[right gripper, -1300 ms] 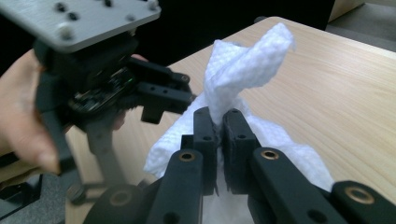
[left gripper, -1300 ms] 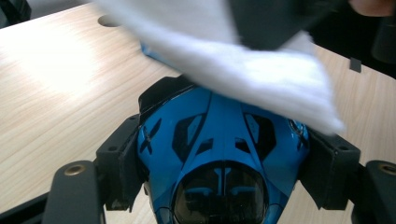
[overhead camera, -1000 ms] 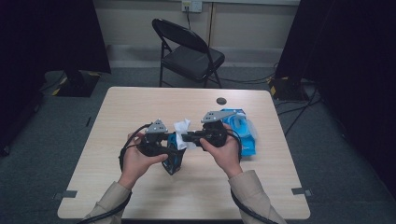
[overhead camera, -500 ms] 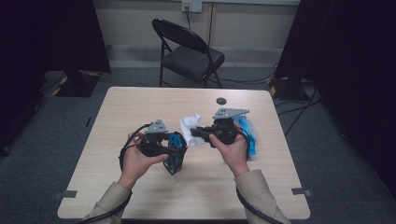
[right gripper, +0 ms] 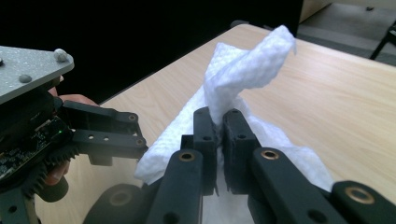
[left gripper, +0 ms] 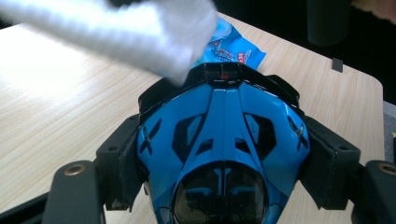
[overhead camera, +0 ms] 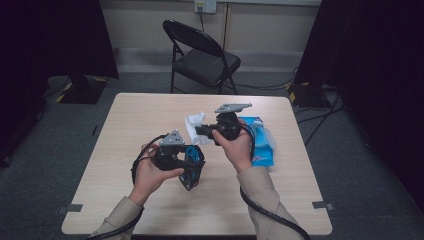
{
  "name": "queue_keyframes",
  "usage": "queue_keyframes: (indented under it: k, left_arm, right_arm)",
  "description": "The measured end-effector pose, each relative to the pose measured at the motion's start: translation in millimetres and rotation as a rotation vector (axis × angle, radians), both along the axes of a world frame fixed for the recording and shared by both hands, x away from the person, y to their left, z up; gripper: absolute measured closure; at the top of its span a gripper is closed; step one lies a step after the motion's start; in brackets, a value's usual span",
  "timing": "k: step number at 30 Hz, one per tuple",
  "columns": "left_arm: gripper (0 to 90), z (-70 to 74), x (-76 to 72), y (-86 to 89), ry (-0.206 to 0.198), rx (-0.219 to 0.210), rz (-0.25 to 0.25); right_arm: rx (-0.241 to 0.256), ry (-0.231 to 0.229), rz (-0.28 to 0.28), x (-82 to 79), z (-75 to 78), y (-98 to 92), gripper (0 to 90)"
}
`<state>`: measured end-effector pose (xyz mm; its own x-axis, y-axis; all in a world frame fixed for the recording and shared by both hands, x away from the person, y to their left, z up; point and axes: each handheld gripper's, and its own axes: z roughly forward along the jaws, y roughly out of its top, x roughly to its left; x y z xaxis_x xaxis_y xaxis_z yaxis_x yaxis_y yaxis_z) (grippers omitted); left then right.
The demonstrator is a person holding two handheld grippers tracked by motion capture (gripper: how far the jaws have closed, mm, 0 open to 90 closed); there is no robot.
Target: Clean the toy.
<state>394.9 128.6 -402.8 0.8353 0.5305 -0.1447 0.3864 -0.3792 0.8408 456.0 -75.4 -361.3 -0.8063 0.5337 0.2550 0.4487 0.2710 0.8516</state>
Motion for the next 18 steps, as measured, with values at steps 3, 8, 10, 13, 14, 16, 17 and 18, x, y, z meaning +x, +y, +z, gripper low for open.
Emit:
queue_keyframes:
  k: [3,8,10,13,14,16,17,18]
  left_arm:
    - [25.7,-0.2,-0.3,0.8,0.006,-0.003,-0.002]
    - [25.7,-1.3,0.3,1.4,0.005,0.007,0.0]
    - [25.7,-2.3,1.2,2.3,0.009,0.006,0.004]
    - [25.7,-2.5,2.5,3.9,0.011,0.006,0.01]
    - [25.7,-2.5,2.5,3.9,0.011,0.006,0.01]
    - [25.7,-2.1,2.6,4.1,0.013,0.004,0.009]
    - [25.7,-2.1,2.6,3.9,0.011,0.004,0.009]
    - [25.7,-2.2,2.8,3.7,0.011,0.006,0.009]
  right_arm:
    - [-0.007,0.008,0.009,0.4,-4.3,6.7,85.7]
    - [-0.036,0.015,0.038,-1.3,-9.7,14.9,85.7]
    - [-0.046,0.009,0.055,-2.5,-10.8,16.8,85.7]
    - [-0.052,0.007,0.073,-4.5,-11.4,19.0,85.7]
    - [-0.052,0.007,0.073,-4.5,-11.4,19.0,85.7]
    - [-0.06,0.007,0.078,-5.9,-12.2,20.0,85.7]
    - [-0.055,0.007,0.081,-5.9,-12.6,19.5,85.7]
    - [-0.051,0.007,0.08,-6.0,-12.9,18.9,85.7]
